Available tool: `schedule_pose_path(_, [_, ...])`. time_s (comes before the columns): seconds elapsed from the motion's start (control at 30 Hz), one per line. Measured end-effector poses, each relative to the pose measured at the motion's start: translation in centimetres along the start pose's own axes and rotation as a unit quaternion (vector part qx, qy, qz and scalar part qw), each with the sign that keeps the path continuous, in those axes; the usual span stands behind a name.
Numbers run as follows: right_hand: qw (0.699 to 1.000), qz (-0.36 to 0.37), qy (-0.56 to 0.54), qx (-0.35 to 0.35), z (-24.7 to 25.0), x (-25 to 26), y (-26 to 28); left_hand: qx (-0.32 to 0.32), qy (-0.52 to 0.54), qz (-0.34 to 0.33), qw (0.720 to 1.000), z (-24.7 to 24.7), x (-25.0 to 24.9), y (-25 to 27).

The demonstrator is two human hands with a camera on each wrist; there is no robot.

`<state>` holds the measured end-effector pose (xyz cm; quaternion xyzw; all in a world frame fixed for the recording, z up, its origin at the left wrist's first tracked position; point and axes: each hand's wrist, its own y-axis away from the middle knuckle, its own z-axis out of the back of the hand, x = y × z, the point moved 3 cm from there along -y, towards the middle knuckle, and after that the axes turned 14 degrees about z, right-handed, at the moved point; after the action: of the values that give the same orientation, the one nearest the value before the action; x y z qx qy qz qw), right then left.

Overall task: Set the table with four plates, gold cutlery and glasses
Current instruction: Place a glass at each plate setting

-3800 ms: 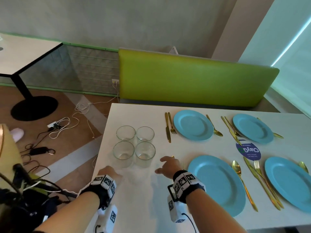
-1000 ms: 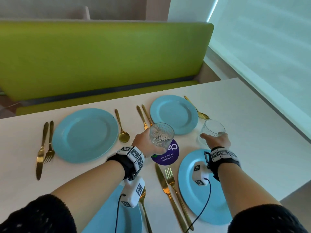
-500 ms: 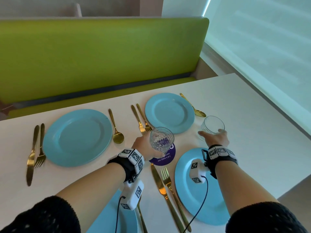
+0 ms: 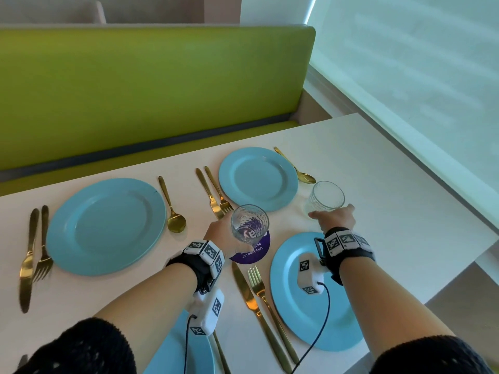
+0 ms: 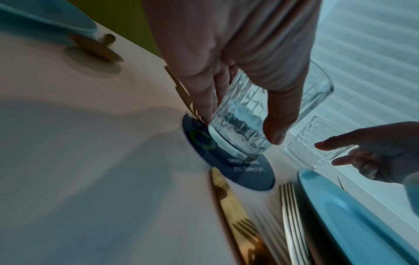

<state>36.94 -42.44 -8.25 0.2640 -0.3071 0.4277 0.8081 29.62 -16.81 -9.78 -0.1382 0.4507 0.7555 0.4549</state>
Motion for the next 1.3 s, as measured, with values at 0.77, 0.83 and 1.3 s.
schedule_pose_path(0.77, [0.996,0.093,0.015,0.001,-0.1,3.8,20.5,0.002,0.103,0.010,0.995,9.2,10.4,12.2])
schedule_pose_path(0.83, [0.990,0.129,0.045,0.045,-2.2,5.2,25.1,0.012,0.116,0.014,0.993,10.9,13.9,14.3])
schedule_pose_path(1.3, [0.898,0.244,0.118,0.347,-23.7,12.6,50.2,0.002,0.014,0.180,0.984,21.5,38.0,20.9])
